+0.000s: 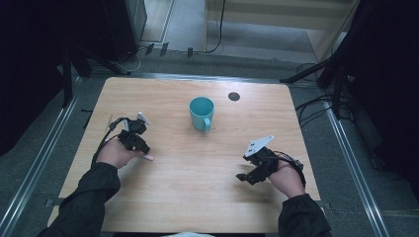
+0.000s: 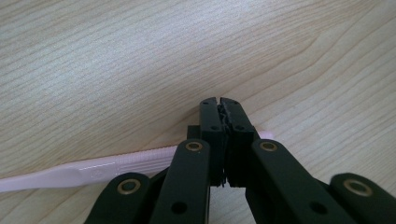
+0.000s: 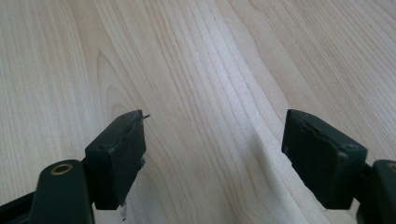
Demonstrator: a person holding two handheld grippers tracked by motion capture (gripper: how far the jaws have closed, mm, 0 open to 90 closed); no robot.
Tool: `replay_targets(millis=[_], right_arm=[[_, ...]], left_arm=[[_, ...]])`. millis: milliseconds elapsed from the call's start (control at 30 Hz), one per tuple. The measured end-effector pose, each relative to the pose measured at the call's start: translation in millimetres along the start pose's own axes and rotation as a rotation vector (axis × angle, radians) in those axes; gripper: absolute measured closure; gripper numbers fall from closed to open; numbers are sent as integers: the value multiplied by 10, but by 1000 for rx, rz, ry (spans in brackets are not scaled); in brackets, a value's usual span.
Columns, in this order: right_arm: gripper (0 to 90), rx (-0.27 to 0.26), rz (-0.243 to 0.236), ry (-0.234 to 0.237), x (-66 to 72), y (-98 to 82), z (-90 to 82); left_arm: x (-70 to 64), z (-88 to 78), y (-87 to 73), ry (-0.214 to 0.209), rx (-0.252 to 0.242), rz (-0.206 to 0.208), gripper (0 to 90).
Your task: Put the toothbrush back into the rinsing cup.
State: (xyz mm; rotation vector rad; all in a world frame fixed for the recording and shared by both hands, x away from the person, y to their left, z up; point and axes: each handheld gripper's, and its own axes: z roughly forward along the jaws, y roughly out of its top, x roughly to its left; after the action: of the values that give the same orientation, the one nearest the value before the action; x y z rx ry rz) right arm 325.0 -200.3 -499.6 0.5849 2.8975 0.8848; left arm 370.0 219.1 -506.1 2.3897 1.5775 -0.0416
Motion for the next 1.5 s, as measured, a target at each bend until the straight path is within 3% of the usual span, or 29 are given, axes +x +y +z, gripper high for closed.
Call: replay_targets(millis=[867, 1367, 1500], right_arm=[[214, 5, -29, 15, -24, 116, 60], [214, 9, -40, 23, -33, 160, 90], [215, 8, -37, 21, -35, 172, 93]], left_arm=[[37, -68, -254, -9, 19, -25, 881], [101, -133, -392, -11, 18, -53, 880], [138, -155, -448, -16, 15, -76, 879]])
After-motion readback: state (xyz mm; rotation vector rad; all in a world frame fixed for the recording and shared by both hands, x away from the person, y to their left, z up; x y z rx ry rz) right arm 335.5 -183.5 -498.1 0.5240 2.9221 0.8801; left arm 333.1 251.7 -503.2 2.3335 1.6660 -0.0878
